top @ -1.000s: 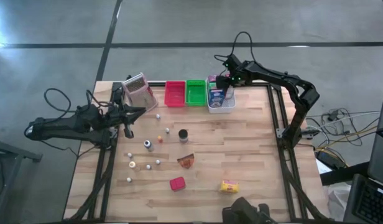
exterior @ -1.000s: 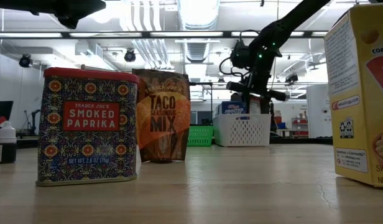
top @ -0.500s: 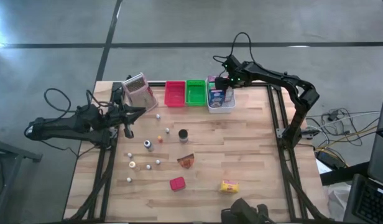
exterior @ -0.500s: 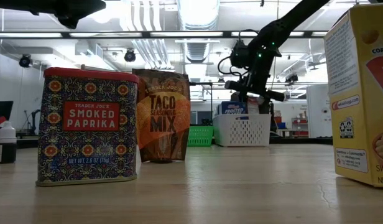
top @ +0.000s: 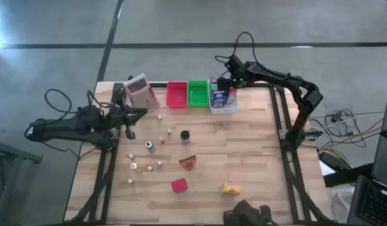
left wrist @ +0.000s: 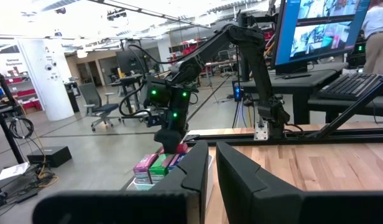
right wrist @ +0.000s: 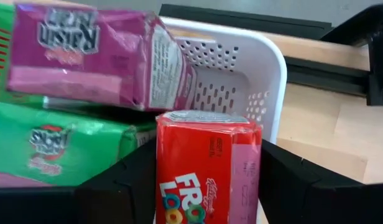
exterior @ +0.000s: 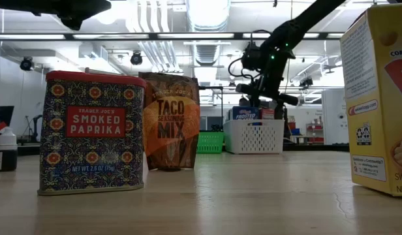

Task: Pick & Place Kitchen Items
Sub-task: Put the red cereal box into the white bin, then put the yellow cereal box into the white bin

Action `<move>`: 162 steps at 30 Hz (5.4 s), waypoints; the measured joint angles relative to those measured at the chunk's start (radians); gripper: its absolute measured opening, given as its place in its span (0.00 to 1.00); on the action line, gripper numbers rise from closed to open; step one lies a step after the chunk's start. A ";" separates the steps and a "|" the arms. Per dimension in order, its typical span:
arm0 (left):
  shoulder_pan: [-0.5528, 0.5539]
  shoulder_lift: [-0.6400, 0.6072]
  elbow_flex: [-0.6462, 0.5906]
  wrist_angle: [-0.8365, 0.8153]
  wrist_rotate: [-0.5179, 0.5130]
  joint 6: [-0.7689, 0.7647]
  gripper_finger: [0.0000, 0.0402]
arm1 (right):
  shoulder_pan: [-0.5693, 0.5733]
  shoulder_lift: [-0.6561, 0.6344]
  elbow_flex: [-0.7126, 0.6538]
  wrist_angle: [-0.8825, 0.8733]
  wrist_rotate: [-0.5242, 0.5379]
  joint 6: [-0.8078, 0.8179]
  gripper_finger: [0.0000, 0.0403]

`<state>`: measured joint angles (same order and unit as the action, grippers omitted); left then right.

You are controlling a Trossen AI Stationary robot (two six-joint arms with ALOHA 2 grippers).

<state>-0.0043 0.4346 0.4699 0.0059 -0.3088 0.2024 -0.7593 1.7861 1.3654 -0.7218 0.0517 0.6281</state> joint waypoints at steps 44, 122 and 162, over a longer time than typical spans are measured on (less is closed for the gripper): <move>0.000 0.000 0.000 0.000 0.000 0.000 0.10 | 0.008 -0.031 -0.041 0.056 0.082 0.001 0.51; 0.000 0.000 0.000 0.000 0.000 0.000 0.10 | 0.195 -0.483 -0.028 -0.085 0.079 -0.169 0.43; 0.000 0.000 0.000 0.000 0.000 0.000 0.10 | 0.913 -0.639 -0.028 -0.187 0.239 -0.003 0.27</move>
<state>-0.0044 0.4343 0.4698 0.0059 -0.3088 0.2021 0.1534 1.1473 1.3373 -0.9092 0.2904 0.6255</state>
